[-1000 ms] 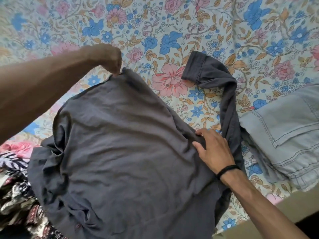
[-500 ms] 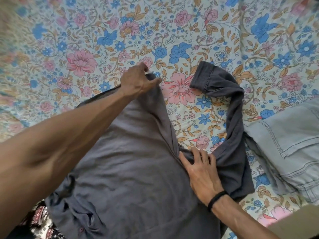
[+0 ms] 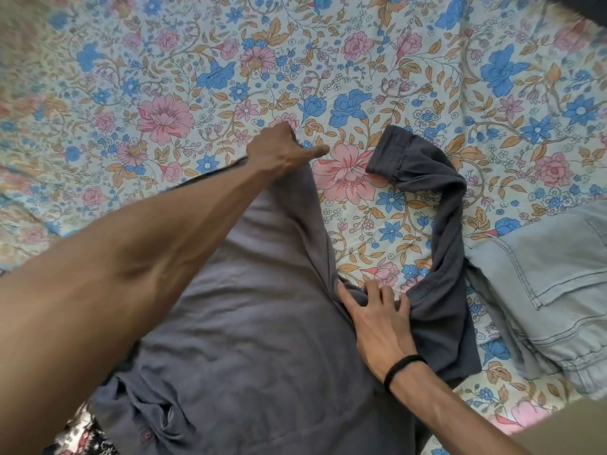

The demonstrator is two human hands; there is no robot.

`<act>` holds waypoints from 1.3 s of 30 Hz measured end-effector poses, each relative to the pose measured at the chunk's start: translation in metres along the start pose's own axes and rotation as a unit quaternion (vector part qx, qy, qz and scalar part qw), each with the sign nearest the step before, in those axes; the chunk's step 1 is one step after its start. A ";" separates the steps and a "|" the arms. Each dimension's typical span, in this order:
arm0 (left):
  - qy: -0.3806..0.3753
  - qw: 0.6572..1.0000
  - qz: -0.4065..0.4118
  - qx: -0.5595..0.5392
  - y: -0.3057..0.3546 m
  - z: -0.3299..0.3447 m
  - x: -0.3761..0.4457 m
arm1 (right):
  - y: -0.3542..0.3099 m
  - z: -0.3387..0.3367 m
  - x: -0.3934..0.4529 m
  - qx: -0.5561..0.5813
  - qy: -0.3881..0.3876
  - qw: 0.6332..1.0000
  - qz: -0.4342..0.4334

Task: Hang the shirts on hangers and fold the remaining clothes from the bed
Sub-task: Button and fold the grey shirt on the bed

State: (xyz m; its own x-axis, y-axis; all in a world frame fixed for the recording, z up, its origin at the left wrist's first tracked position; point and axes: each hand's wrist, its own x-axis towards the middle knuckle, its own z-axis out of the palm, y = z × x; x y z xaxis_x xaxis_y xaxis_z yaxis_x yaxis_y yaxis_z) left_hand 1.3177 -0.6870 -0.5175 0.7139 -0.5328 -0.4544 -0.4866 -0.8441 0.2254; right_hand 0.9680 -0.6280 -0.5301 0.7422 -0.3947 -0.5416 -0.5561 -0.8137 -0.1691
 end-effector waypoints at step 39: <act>-0.034 0.987 -0.058 -0.147 -0.056 -0.032 -0.028 | 0.095 -0.018 0.001 0.279 0.108 0.954 0.002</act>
State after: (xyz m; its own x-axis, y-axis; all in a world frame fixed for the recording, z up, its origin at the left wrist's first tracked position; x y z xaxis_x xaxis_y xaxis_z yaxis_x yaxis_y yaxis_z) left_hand 1.3407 -0.6262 -0.4900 0.7155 -0.4346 -0.5470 -0.2292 -0.8856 0.4039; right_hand 0.9226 -0.7138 -0.5316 0.7664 -0.5247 -0.3705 -0.6264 -0.4830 -0.6119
